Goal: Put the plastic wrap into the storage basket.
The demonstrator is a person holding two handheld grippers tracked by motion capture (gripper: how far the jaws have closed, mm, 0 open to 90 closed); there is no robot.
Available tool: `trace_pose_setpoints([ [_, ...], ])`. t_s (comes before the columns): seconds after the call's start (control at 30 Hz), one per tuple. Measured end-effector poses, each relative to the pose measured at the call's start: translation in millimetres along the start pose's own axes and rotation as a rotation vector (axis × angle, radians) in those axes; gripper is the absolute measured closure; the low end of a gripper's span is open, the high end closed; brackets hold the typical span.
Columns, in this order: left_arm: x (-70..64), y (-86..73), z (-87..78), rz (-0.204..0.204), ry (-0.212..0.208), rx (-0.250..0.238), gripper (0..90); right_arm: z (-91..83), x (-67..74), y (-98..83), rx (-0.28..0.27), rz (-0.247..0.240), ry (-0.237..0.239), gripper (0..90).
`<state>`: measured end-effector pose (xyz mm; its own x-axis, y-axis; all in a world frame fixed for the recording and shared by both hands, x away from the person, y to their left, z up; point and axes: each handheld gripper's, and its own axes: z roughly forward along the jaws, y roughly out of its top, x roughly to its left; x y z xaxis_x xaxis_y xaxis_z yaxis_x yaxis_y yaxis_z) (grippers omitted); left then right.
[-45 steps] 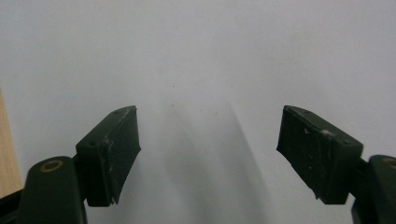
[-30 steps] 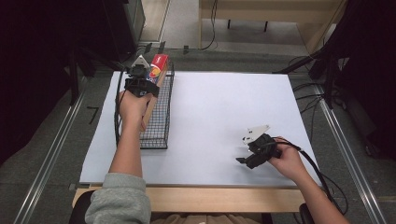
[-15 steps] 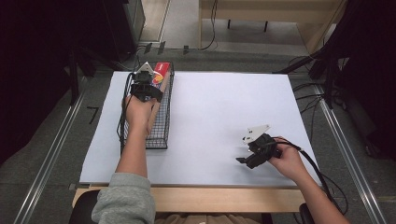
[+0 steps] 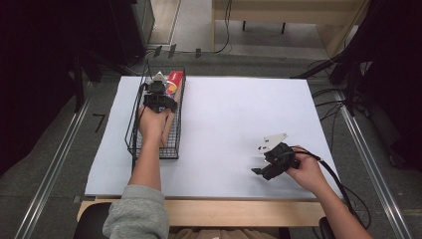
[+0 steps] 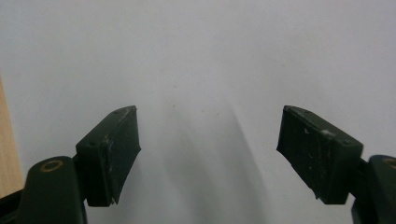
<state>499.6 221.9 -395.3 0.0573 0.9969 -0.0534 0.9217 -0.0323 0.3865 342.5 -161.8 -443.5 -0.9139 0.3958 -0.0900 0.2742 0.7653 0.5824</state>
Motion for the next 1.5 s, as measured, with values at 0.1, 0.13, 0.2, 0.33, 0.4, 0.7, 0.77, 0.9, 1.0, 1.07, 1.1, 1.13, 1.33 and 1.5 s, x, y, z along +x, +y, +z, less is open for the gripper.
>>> trace_pose_setpoints([
  [0.1, 1.5, -2.3, 3.9, -0.005, -0.005, 0.008, 39.1, 0.1, 0.3, 0.1, 0.002, -0.002, 0.000, 21.7],
  [0.13, 2.4, -3.2, 5.5, -0.006, -0.011, 0.011, 39.1, 0.0, 0.3, 0.0, 0.001, -0.003, 0.001, 21.7],
  [0.2, 2.3, -4.5, 7.9, -0.012, -0.014, 0.019, 39.1, 0.2, 0.5, 0.0, 0.003, -0.003, 0.001, 21.7],
  [0.33, 3.3, -6.9, 13.9, -0.006, -0.017, 0.037, 39.0, 0.3, 0.6, 0.1, 0.002, -0.004, 0.003, 21.7],
  [0.4, 3.1, -7.7, 15.2, -0.001, -0.016, 0.038, 38.8, 0.5, 0.5, 0.2, 0.002, -0.005, 0.005, 21.7],
  [0.7, -1.0, -7.5, 13.0, 0.029, -0.005, 0.039, 35.8, 1.1, 0.3, 0.5, 0.007, -0.006, 0.005, 21.7],
  [0.77, -0.5, -7.7, 12.0, 0.028, -0.007, 0.040, 35.4, 1.1, 0.5, 0.4, 0.005, -0.007, 0.005, 21.7],
  [0.9, 1.2, -7.9, 7.1, 0.032, -0.010, 0.038, 33.1, 0.8, 1.3, 0.2, 0.007, -0.005, 0.006, 21.7],
  [1.0, 2.4, -8.7, 3.4, 0.034, -0.017, 0.045, 30.9, 1.1, 1.6, 0.0, 0.010, -0.008, 0.005, 21.7],
  [1.07, 4.2, -9.1, -2.5, 0.040, -0.021, 0.028, 30.9, 1.0, 1.8, 0.1, 0.010, -0.008, 0.007, 21.7],
  [1.1, 3.9, -9.5, -4.0, 0.045, -0.017, 0.021, 30.5, 1.0, 1.9, 0.2, 0.009, -0.007, 0.007, 21.7],
  [1.13, 3.5, -10.3, -6.2, 0.051, -0.026, 0.014, 31.0, 0.9, 1.8, 0.3, 0.007, -0.007, 0.008, 21.7],
  [1.33, 4.8, -9.5, -26.5, 0.072, -0.031, -0.003, 29.0, -1.1, 0.6, 1.9, -0.022, 0.012, 0.029, 21.7],
  [1.5, 5.4, -9.8, -44.4, 0.098, -0.072, -0.005, 28.4, -0.5, 1.2, 1.7, -0.011, 0.010, 0.027, 21.7],
])
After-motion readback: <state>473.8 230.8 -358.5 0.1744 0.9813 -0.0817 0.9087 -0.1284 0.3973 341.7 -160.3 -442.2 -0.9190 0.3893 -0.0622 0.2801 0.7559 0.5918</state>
